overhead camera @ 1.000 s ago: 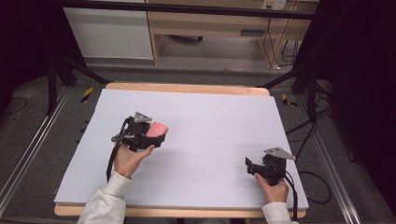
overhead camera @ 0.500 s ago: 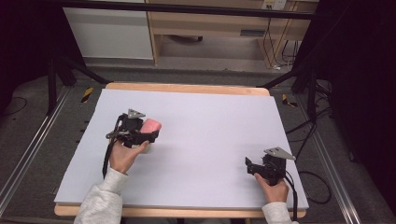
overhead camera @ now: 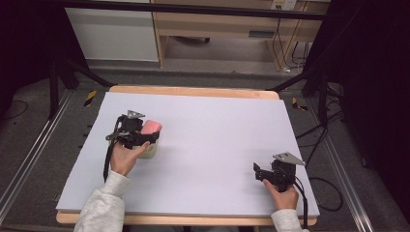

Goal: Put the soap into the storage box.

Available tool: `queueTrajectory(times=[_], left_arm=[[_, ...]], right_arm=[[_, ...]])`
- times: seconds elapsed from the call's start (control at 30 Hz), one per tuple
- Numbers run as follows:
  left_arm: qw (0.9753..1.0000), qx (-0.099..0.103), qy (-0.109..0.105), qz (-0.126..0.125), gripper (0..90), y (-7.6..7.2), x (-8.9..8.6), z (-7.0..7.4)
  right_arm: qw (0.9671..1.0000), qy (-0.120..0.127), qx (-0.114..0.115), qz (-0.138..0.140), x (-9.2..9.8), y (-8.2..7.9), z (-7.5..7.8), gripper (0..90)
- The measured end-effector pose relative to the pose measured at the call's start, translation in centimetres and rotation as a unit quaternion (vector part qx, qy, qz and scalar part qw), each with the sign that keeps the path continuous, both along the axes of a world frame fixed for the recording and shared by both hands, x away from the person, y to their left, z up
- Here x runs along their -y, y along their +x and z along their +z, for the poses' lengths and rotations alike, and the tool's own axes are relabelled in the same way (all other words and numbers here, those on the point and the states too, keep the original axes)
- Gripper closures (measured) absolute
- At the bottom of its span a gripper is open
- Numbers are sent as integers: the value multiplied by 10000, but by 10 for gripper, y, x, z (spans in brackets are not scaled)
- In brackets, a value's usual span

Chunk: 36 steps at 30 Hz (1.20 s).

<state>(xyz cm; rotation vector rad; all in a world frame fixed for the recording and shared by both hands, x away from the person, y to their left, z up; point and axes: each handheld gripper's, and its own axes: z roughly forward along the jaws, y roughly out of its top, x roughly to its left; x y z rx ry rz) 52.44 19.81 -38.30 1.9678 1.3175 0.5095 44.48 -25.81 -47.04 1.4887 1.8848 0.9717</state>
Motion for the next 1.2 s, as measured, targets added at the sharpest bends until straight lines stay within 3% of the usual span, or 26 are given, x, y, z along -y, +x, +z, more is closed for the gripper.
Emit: queueTrajectory(times=[0.37,0.77,1.2], left_arm=[[9999,-89,53,115,372,8,-10,-6],[9992,-254,109,274,372,18,-22,-24],[9986,-273,211,395,372,27,-17,-31]], right_arm=[[10000,31,-1,-4,0,-1,0,98],[10000,37,-14,-4,-1,-1,0,98],[10000,20,-7,0,-1,-1,0,98]])
